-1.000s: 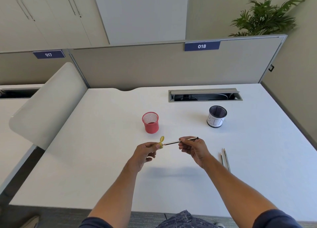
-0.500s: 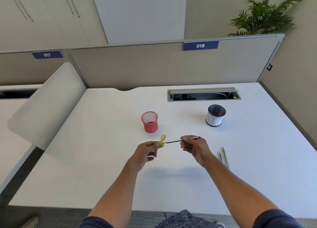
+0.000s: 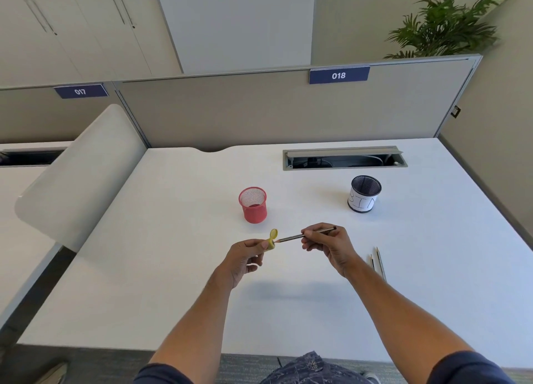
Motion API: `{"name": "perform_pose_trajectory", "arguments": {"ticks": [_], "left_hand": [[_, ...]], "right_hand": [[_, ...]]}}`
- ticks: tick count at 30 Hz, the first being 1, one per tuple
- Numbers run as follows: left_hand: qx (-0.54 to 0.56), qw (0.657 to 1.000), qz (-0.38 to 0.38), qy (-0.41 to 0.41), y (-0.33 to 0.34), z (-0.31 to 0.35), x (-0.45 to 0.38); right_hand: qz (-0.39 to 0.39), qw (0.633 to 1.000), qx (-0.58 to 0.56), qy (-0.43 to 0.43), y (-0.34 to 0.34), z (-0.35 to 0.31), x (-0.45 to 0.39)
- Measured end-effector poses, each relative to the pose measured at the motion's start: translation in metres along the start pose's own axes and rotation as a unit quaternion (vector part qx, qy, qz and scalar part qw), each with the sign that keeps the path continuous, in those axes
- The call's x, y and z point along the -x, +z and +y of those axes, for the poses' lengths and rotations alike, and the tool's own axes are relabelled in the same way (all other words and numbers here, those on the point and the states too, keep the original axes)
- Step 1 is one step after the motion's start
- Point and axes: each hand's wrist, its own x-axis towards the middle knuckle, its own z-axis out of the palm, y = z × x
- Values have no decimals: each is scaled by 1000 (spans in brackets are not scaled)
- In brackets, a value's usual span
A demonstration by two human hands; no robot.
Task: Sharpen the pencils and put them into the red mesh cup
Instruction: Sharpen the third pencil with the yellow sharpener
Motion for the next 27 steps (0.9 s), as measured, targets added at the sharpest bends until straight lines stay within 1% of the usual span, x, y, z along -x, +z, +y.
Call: {"name": "perform_pose_trajectory", "arguments": {"ticks": [4, 7, 11, 15, 18, 21, 27], "left_hand": [[18, 1000, -1, 4, 2, 5, 0], [20, 1000, -3, 8, 0, 7, 0], [18, 1000, -3, 9, -2, 7, -2], [-1, 1000, -9, 9, -2, 6, -3], [-15, 1000, -10, 8, 2, 6, -3], [-19, 1000, -10, 9, 4, 6, -3], [-26, 1000, -8, 3, 2, 7, -3]], "right_hand": [[-33, 999, -13, 11, -5, -1, 0], [-61, 998, 22, 19, -11, -4, 0], [-105, 985, 134, 26, -19, -13, 0], [-157, 952, 261, 43, -12, -20, 0], [-165, 934, 315, 40, -3, -19, 1], [-154, 936, 315, 27, 1, -17, 4], [-149, 956, 252, 20, 0, -17, 8]]}}
